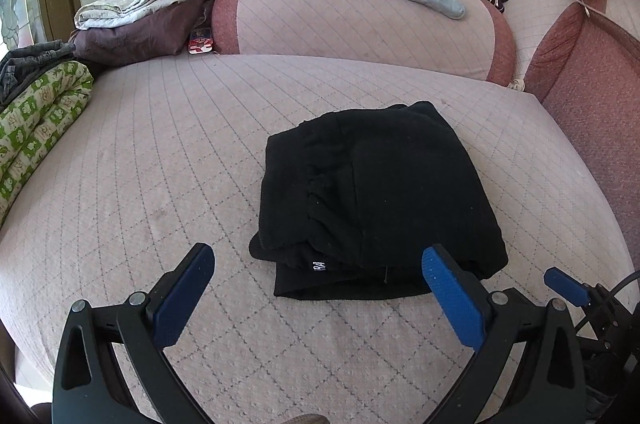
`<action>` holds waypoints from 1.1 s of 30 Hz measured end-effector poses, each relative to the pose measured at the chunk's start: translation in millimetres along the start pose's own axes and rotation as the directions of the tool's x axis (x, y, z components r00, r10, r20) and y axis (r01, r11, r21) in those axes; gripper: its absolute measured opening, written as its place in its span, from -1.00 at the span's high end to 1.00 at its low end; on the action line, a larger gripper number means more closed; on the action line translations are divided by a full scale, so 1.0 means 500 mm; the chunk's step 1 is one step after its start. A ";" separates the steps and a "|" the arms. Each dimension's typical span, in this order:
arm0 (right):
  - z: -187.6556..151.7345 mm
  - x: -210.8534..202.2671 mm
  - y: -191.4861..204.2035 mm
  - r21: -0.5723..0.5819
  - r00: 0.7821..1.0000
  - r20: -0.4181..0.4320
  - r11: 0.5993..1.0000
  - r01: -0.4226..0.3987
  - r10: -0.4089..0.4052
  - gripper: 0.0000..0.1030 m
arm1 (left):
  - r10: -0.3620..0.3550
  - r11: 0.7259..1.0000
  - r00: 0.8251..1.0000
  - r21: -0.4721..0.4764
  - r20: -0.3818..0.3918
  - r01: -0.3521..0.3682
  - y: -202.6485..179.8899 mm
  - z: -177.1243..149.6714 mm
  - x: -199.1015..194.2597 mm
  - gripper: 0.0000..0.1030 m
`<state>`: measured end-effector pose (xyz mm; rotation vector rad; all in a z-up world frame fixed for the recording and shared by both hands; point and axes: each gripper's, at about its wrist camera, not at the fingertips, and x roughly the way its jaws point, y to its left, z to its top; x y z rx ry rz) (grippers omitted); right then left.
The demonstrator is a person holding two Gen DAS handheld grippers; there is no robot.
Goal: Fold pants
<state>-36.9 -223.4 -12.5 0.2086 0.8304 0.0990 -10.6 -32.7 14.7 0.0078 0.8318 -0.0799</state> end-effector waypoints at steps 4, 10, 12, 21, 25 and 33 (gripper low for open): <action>0.001 0.003 -0.001 -0.001 1.000 -0.005 1.000 0.001 -0.001 -0.68 | -0.005 1.000 1.000 -0.004 -0.009 0.005 -0.001 -0.001 0.003 -1.00; 0.001 0.003 -0.001 -0.002 1.000 -0.006 1.000 0.002 -0.002 -0.68 | -0.014 1.000 1.000 -0.007 -0.022 0.014 -0.003 -0.003 0.009 -1.00; 0.001 0.003 -0.002 -0.002 1.000 -0.007 1.000 0.002 -0.002 -0.69 | -0.019 1.000 1.000 -0.005 -0.025 0.019 -0.003 -0.003 0.011 -1.00; 0.003 0.002 -0.002 -0.008 1.000 -0.003 1.000 0.007 -0.007 -0.70 | -0.035 0.999 0.999 0.003 -0.033 0.035 -0.009 -0.006 0.014 -1.00; 0.003 0.003 -0.003 -0.010 1.000 -0.004 1.000 0.013 -0.013 -0.70 | -0.043 0.999 0.998 0.002 -0.034 0.043 -0.010 -0.007 0.014 -1.00; 0.001 0.007 -0.002 -0.006 1.000 -0.009 1.000 0.022 -0.022 -0.70 | -0.063 0.998 0.997 -0.009 -0.046 0.063 -0.010 -0.008 0.018 -1.00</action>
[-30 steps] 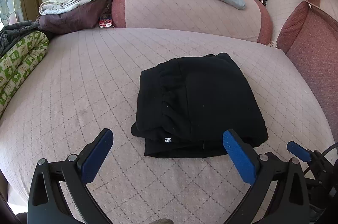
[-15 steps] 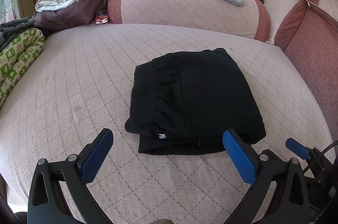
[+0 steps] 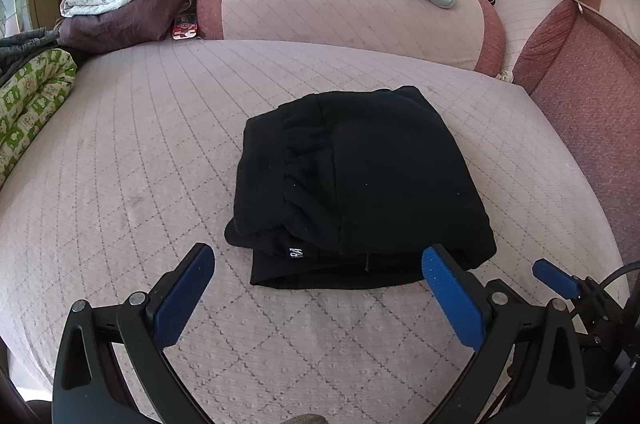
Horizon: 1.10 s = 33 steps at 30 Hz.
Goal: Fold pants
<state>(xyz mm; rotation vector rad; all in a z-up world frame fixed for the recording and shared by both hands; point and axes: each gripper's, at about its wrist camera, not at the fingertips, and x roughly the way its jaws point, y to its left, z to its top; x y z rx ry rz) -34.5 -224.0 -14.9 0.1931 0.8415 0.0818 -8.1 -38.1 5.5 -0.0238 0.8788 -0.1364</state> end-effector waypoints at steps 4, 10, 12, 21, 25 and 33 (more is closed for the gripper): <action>0.000 0.000 0.000 -0.004 1.000 0.003 1.000 0.005 -0.005 -0.71 | -0.008 1.000 1.000 -0.003 -0.013 0.008 0.001 0.000 0.006 -1.00; 0.000 -0.005 0.006 -0.015 1.000 0.019 1.000 0.024 -0.024 -0.72 | -0.012 1.000 1.000 -0.009 -0.028 0.012 0.001 -0.002 0.014 -1.00; 0.000 -0.007 0.008 -0.019 0.999 0.023 0.999 0.027 -0.027 -0.72 | -0.013 1.000 0.999 -0.013 -0.031 0.013 0.001 -0.003 0.016 -1.00; -0.001 -0.008 0.009 -0.020 0.999 0.023 0.999 0.032 -0.032 -0.73 | -0.020 0.999 0.999 -0.028 -0.049 0.019 -0.001 -0.009 0.022 -1.00; -0.001 -0.009 0.009 -0.023 0.999 0.029 0.999 0.035 -0.034 -0.73 | -0.026 0.999 0.998 -0.034 -0.051 0.024 -0.003 -0.011 0.022 -1.00; -0.002 -0.012 0.013 -0.035 0.998 0.042 0.998 0.046 -0.044 -0.74 | -0.047 0.999 0.997 -0.030 -0.054 0.045 -0.008 -0.013 0.018 -1.00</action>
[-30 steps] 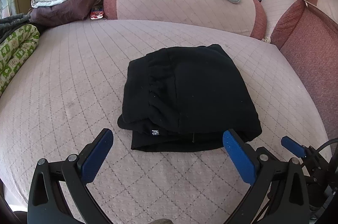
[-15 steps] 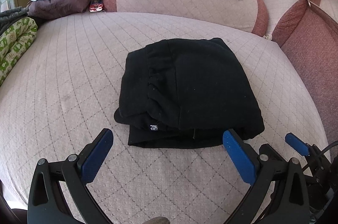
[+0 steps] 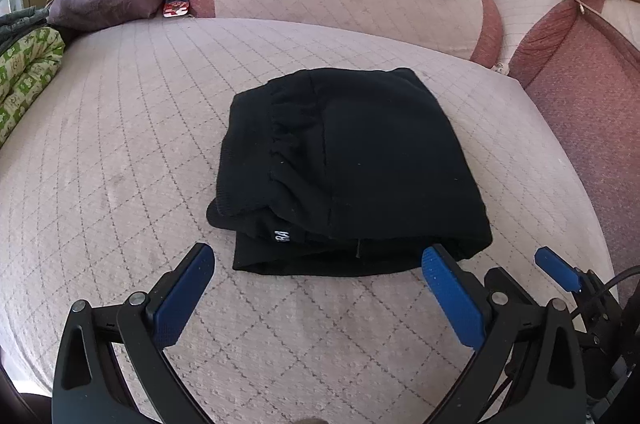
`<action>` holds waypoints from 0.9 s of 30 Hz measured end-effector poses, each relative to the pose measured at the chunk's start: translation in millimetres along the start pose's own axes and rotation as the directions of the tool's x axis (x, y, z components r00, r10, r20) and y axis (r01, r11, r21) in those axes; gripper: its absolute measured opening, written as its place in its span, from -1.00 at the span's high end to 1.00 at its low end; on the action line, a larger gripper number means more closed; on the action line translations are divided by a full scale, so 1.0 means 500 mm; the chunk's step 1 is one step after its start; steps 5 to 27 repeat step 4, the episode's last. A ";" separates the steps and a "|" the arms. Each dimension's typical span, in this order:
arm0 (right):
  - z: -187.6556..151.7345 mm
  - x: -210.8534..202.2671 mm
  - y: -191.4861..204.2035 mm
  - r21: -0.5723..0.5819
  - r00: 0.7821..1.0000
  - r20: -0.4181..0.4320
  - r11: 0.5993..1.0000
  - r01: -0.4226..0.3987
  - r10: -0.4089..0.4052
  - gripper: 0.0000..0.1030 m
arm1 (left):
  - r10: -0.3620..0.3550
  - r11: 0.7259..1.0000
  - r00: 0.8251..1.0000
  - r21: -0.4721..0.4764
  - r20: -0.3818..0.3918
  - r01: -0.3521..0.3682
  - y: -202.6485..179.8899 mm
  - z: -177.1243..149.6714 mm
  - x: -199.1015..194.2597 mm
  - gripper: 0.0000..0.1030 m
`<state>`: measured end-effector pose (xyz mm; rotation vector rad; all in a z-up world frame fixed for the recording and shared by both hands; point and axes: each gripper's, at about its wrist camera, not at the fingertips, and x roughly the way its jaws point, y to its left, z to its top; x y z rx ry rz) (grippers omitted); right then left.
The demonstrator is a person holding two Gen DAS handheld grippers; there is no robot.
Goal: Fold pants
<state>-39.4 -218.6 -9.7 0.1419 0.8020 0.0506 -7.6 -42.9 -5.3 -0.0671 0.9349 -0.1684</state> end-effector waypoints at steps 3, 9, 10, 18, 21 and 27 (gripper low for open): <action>-0.006 -0.008 0.006 -0.027 0.999 0.024 0.999 0.035 -0.034 -0.74 | -0.009 1.000 1.000 0.022 0.016 0.009 -0.008 -0.003 -0.013 -1.00; -0.009 -0.012 0.007 -0.035 0.999 0.032 0.998 0.046 -0.045 -0.74 | -0.008 1.000 1.000 0.026 0.024 0.007 -0.008 -0.004 -0.019 -1.00; -0.009 -0.012 0.007 -0.035 0.999 0.032 0.998 0.046 -0.045 -0.74 | -0.008 1.000 1.000 0.026 0.024 0.007 -0.008 -0.004 -0.019 -1.00; -0.009 -0.012 0.007 -0.035 0.999 0.032 0.998 0.046 -0.045 -0.74 | -0.008 1.000 1.000 0.026 0.024 0.007 -0.008 -0.004 -0.019 -1.00; -0.009 -0.012 0.007 -0.035 0.999 0.032 0.998 0.046 -0.045 -0.74 | -0.008 1.000 1.000 0.026 0.024 0.007 -0.008 -0.004 -0.019 -1.00; -0.009 -0.012 0.007 -0.035 0.999 0.032 0.998 0.046 -0.045 -0.74 | -0.008 1.000 1.000 0.026 0.024 0.007 -0.008 -0.004 -0.019 -1.00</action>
